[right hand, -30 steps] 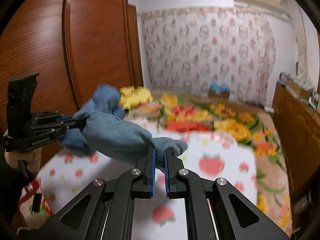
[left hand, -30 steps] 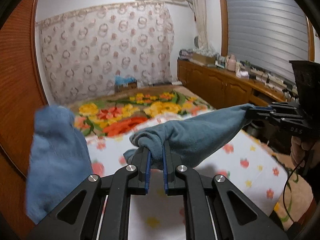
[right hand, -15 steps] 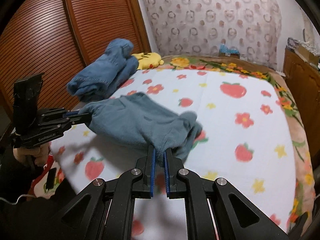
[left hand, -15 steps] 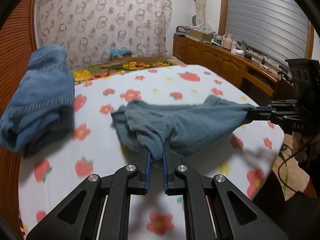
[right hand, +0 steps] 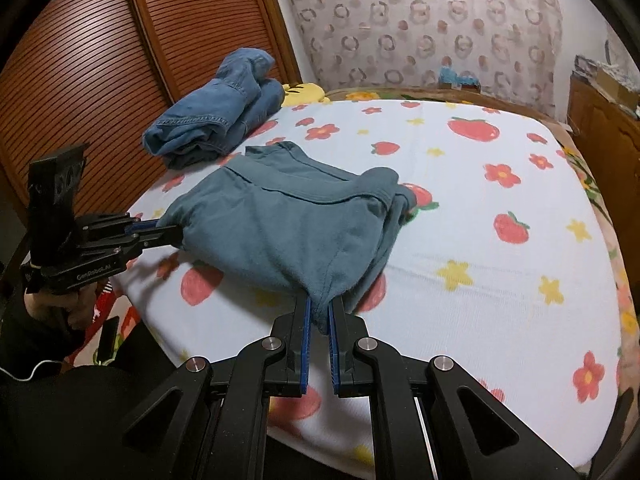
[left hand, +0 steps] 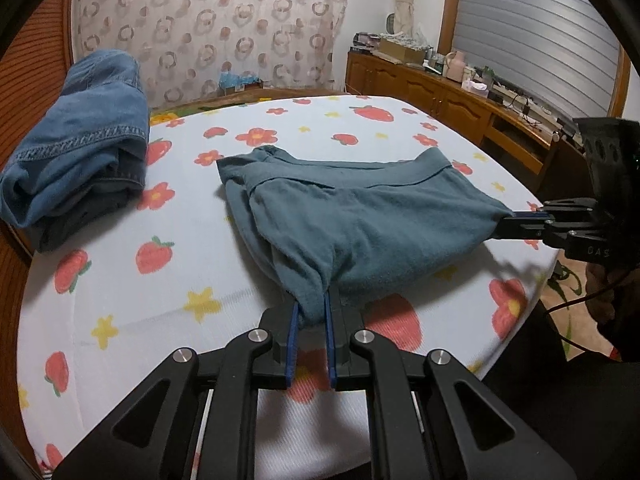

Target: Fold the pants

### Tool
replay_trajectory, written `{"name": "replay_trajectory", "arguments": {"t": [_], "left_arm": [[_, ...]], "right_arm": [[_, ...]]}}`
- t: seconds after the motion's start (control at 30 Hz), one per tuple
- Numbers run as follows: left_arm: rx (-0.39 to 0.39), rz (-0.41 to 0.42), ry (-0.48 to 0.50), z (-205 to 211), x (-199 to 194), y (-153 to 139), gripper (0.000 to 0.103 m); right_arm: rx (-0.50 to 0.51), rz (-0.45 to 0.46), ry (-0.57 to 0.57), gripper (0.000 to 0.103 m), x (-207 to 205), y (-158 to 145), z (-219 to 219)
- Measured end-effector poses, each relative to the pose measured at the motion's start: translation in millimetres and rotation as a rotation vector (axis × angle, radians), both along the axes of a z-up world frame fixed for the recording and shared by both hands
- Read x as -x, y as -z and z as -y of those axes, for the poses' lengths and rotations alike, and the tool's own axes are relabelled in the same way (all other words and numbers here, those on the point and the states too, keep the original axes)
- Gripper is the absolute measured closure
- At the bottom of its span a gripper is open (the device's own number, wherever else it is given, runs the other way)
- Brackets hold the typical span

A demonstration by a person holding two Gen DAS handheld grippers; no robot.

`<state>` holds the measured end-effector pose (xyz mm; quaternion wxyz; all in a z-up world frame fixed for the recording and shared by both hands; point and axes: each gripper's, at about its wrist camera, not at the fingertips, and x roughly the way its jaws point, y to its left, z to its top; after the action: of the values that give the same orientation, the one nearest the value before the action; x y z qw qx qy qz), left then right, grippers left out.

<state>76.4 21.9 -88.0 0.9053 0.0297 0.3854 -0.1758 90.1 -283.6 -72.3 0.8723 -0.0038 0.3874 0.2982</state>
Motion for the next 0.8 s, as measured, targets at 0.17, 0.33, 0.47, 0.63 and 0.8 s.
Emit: {"name": "replay_trajectory", "arguments": {"t": [0.17, 0.33, 0.47, 0.63, 0.8], "left_arm": [[0.0, 0.009, -0.012, -6, 4, -7, 0.072], [0.033, 0.051, -0.029, -19, 1, -22, 0.053], [0.032, 0.08, -0.064, -24, -11, -30, 0.053], [0.026, 0.084, -0.07, -21, -33, -31, 0.053], [0.022, 0.046, -0.062, -18, -56, -19, 0.055]], "right_arm": [[0.001, -0.005, 0.001, 0.095, 2, -4, 3], [0.018, 0.048, 0.011, 0.093, 9, -17, 7], [0.05, 0.099, 0.05, 0.084, 1, -29, 9], [0.056, 0.129, 0.074, 0.068, -17, -29, 4], [0.035, 0.091, 0.059, 0.068, -41, -13, -5]]}}
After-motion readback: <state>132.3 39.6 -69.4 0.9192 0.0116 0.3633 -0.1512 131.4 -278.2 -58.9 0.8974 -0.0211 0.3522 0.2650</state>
